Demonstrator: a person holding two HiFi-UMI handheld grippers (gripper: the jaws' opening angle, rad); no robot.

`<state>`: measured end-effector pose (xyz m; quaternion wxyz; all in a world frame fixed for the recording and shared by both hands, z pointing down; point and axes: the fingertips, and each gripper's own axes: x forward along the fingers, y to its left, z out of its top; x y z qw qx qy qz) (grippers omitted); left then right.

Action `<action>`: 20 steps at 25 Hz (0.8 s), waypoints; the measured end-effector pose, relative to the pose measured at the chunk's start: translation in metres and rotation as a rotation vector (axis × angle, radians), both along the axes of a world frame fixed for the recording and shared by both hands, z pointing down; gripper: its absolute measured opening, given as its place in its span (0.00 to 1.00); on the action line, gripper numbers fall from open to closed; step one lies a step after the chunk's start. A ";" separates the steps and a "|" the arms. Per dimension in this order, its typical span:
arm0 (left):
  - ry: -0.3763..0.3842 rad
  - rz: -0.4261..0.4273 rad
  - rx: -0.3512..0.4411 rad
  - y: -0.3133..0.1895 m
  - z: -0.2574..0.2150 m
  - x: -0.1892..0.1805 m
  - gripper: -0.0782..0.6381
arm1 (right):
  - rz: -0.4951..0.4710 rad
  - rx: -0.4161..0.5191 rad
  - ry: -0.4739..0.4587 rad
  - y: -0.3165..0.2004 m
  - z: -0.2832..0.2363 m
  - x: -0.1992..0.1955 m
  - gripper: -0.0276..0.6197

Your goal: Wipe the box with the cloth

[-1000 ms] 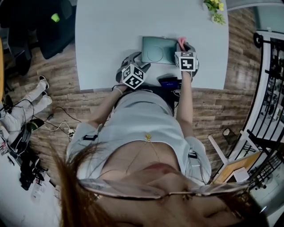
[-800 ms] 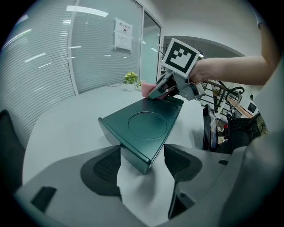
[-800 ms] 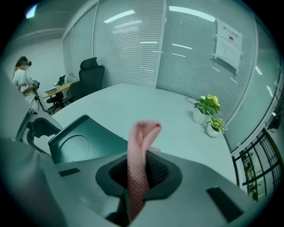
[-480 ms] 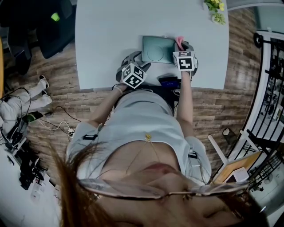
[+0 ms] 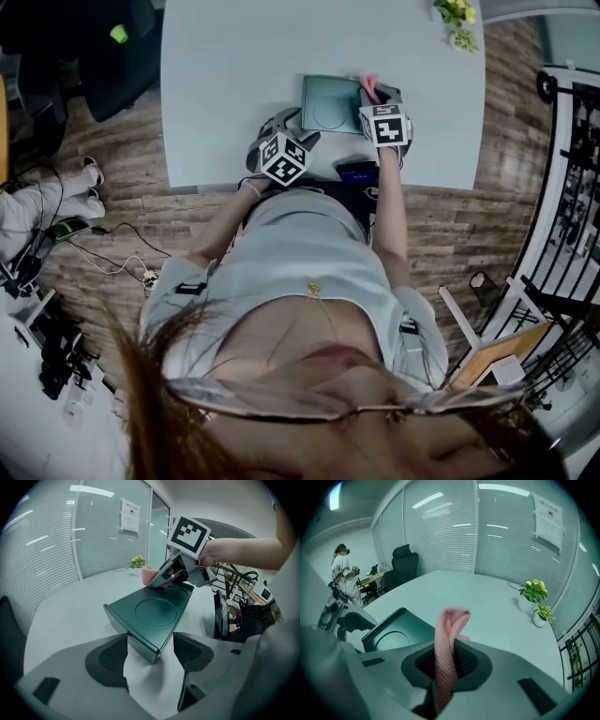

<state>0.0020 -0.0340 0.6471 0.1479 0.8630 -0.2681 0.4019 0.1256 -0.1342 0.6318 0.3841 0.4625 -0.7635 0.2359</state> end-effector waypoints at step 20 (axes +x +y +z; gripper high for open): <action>-0.001 0.001 -0.005 -0.001 -0.001 0.001 0.54 | -0.095 -0.010 -0.062 -0.002 -0.002 -0.054 0.11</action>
